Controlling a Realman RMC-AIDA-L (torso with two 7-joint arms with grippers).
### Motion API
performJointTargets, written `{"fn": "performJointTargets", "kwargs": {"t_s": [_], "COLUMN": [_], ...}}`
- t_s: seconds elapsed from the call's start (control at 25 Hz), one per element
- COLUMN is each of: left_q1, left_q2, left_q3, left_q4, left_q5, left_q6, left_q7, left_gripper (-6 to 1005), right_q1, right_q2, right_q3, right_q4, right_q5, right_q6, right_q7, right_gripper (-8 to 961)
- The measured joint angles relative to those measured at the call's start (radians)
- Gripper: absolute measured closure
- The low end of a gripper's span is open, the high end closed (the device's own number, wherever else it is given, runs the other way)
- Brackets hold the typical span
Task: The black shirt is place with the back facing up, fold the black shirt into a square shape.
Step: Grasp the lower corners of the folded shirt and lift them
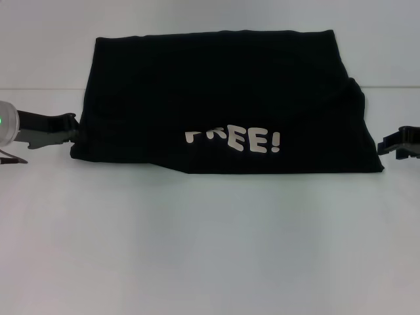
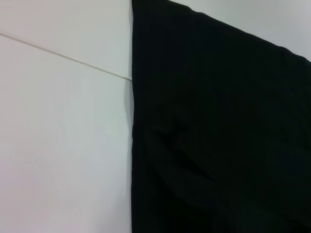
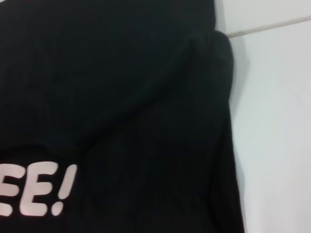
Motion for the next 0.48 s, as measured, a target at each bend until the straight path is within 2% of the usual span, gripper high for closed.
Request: {"fn": "performJointTargets", "kwargs": {"t_s": [0.08,0.28,0.48], "left_q1": [0.0,0.001,0.001], "left_q2": [-0.002,-0.004,-0.005], "left_q3": [0.0,0.0,0.0], "left_q4": [0.0,0.0,-0.001], "left_q5": [0.0,0.0,0.0], "left_q6": [-0.001,-0.001,-0.001], "left_q7": [0.0,0.0,0.0], "left_gripper": [967,967,966], "right_q1": [0.0,0.001,0.0], "right_q2": [0.006,0.035,0.047], "right_q3": [-0.001,-0.001,0.008], "right_q4": [0.021,0.031,0.032], "right_q5": [-0.001,-0.033,-0.032], "right_q6": [0.028,0.084,0.089], "right_q7": [-0.005,-0.025,-0.061], "right_gripper": [401,507,501]}}
